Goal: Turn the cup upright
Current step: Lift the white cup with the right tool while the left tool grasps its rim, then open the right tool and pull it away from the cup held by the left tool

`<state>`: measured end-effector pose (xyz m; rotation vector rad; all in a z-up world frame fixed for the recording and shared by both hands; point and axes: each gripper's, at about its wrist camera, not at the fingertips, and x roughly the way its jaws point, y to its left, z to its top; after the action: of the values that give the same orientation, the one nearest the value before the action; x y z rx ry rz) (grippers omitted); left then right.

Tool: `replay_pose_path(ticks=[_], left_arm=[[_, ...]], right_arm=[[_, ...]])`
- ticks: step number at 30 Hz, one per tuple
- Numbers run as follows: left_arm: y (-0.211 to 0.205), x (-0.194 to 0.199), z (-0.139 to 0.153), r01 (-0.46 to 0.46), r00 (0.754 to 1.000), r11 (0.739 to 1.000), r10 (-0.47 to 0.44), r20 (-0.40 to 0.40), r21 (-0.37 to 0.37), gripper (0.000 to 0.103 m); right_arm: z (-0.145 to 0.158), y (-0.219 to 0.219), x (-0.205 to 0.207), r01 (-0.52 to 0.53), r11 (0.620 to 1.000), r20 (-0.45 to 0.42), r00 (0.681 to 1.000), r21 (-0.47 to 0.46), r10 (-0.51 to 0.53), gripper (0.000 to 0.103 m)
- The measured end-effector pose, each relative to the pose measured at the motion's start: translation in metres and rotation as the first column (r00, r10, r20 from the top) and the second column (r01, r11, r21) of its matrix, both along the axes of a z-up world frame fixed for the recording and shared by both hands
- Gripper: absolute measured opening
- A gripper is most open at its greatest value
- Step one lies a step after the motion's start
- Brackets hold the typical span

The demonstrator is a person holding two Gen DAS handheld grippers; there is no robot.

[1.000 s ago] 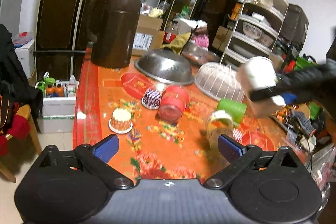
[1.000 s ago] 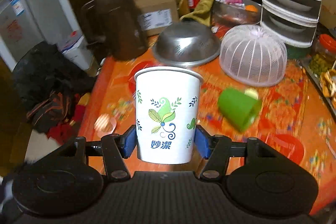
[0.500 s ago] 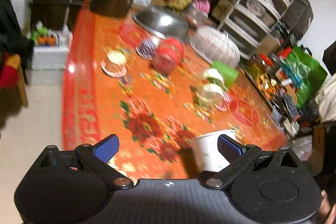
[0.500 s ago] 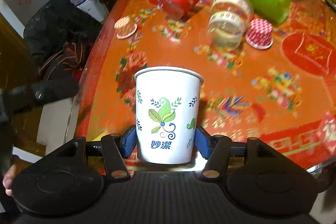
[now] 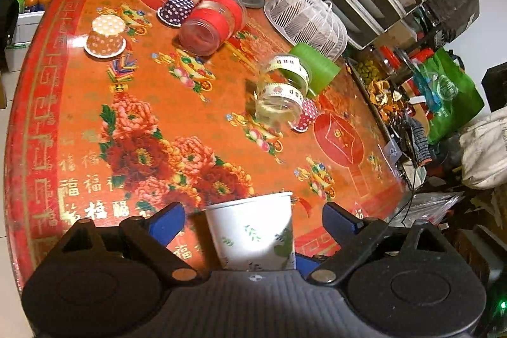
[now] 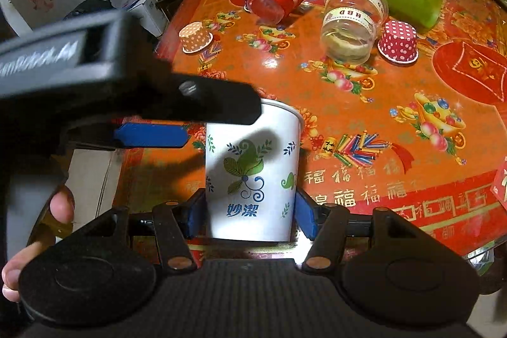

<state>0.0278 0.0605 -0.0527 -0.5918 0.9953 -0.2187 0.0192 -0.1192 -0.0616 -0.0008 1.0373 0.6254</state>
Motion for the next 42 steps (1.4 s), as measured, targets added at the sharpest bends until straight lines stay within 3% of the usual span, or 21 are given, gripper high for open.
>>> replay_pose_path(ticks=[14, 27, 29, 32, 36, 42], left_arm=[[-0.022, 0.018, -0.019, 0.033, 0.998, 0.996, -0.028, -0.064, 0.082, 0.081], [-0.028, 0.023, -0.02, 0.057, 0.997, 0.994, -0.052, -0.06, 0.093, 0.074], [-0.029, 0.023, -0.019, 0.068, 0.996, 0.993, -0.063, -0.058, 0.096, 0.073], [-0.028, 0.023, -0.019, 0.072, 0.996, 0.991, -0.067, -0.053, 0.108, 0.073], [-0.028, 0.022, -0.018, 0.082, 0.996, 0.99, -0.077, -0.048, 0.117, 0.073], [-0.039, 0.018, -0.011, 0.105, 0.994, 0.981, -0.102, -0.024, 0.164, 0.073]], right_arm=[[0.0, -0.006, 0.0, 0.004, 1.0, -0.013, 1.0, 0.019, -0.003, 0.059], [-0.002, -0.012, 0.003, 0.005, 0.999, -0.019, 1.0, 0.033, -0.005, 0.061], [-0.002, -0.015, 0.001, 0.004, 1.0, -0.013, 1.0, 0.026, -0.004, 0.067], [0.001, -0.029, -0.006, 0.009, 0.999, -0.001, 1.0, 0.052, -0.009, 0.095], [0.013, -0.067, -0.026, 0.046, 0.992, 0.053, 0.997, 0.119, -0.053, 0.102], [0.014, -0.117, -0.05, 0.154, 0.959, 0.086, 0.98, 0.236, -0.179, 0.102]])
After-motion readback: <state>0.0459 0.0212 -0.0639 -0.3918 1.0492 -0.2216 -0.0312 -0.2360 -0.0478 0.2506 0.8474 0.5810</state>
